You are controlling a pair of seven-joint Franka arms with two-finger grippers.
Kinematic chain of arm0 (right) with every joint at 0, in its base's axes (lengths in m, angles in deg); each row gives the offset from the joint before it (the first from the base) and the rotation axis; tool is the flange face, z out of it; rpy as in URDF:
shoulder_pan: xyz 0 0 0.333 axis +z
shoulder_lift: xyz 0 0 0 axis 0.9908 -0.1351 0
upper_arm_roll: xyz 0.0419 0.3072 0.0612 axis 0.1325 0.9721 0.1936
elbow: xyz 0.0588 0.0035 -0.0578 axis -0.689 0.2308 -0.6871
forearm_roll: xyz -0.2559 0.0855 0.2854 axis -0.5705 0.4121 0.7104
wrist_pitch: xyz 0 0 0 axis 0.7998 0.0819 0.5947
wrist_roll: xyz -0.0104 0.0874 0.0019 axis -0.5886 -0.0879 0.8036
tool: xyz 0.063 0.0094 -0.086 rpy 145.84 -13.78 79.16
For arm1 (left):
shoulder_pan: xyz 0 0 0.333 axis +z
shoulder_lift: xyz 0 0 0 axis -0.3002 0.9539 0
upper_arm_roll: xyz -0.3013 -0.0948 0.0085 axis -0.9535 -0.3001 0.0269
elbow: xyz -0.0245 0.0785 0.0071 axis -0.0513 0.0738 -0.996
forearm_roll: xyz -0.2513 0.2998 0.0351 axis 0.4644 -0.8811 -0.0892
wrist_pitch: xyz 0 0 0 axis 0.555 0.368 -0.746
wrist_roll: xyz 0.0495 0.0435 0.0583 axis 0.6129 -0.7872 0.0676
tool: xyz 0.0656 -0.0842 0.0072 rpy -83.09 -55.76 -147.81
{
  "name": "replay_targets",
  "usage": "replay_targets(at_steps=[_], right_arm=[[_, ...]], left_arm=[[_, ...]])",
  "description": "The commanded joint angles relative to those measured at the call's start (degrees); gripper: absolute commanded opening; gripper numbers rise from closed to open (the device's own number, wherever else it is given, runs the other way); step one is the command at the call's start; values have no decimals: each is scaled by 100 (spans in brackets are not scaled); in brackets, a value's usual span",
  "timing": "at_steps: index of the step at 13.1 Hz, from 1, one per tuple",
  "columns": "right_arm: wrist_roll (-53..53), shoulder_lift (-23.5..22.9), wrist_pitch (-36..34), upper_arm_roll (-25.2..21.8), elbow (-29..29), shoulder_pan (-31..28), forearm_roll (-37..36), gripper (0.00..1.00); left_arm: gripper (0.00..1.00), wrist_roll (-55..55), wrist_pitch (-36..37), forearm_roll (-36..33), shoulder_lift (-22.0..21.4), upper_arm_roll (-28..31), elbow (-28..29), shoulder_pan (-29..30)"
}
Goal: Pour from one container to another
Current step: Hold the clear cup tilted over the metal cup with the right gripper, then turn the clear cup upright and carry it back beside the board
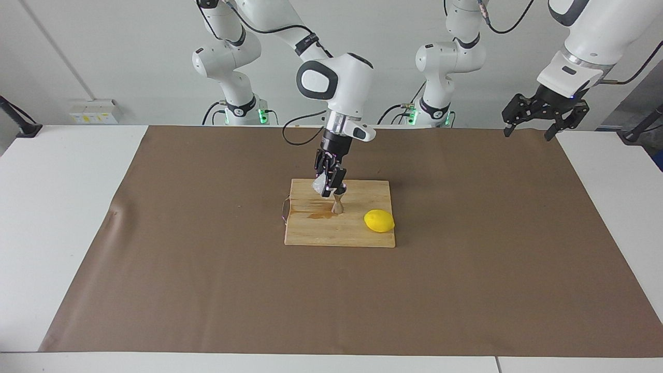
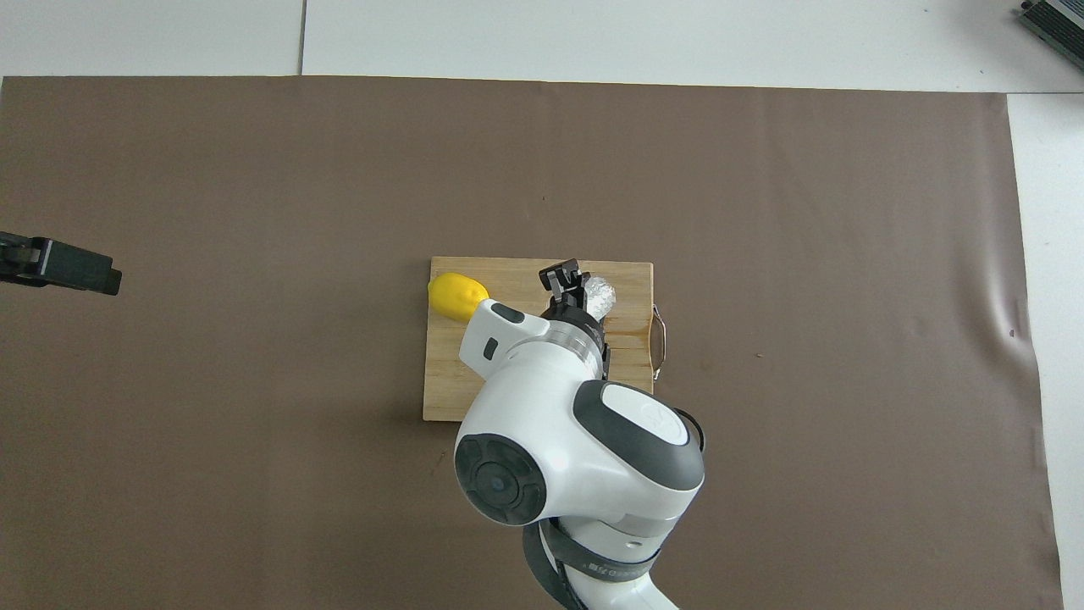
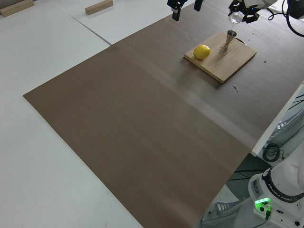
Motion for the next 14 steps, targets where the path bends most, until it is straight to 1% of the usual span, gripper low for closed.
replay_targets(at_steps=[1, 5, 7, 10, 12, 14], right_arm=[[-60, 203, -60, 58, 96, -102, 139, 19], [19, 212, -60, 58, 88, -137, 481, 19], [229, 282, -60, 58, 88, -242, 840, 19], [397, 361, -60, 58, 88, -383, 1131, 19], [590, 361, -60, 58, 105, -558, 1377, 19], [931, 353, -52, 58, 175, -795, 1859, 19]], left_arm=[[100, -81, -52, 3, 6, 44, 9, -73], [100, -134, -78, -6, 41, 44, 9, -73], [100, -134, -78, 3, 41, 44, 9, -73], [100, -134, -78, 3, 41, 44, 9, -73], [100, -134, -78, -6, 41, 44, 9, -73], [100, -134, -78, -6, 41, 44, 9, -73]])
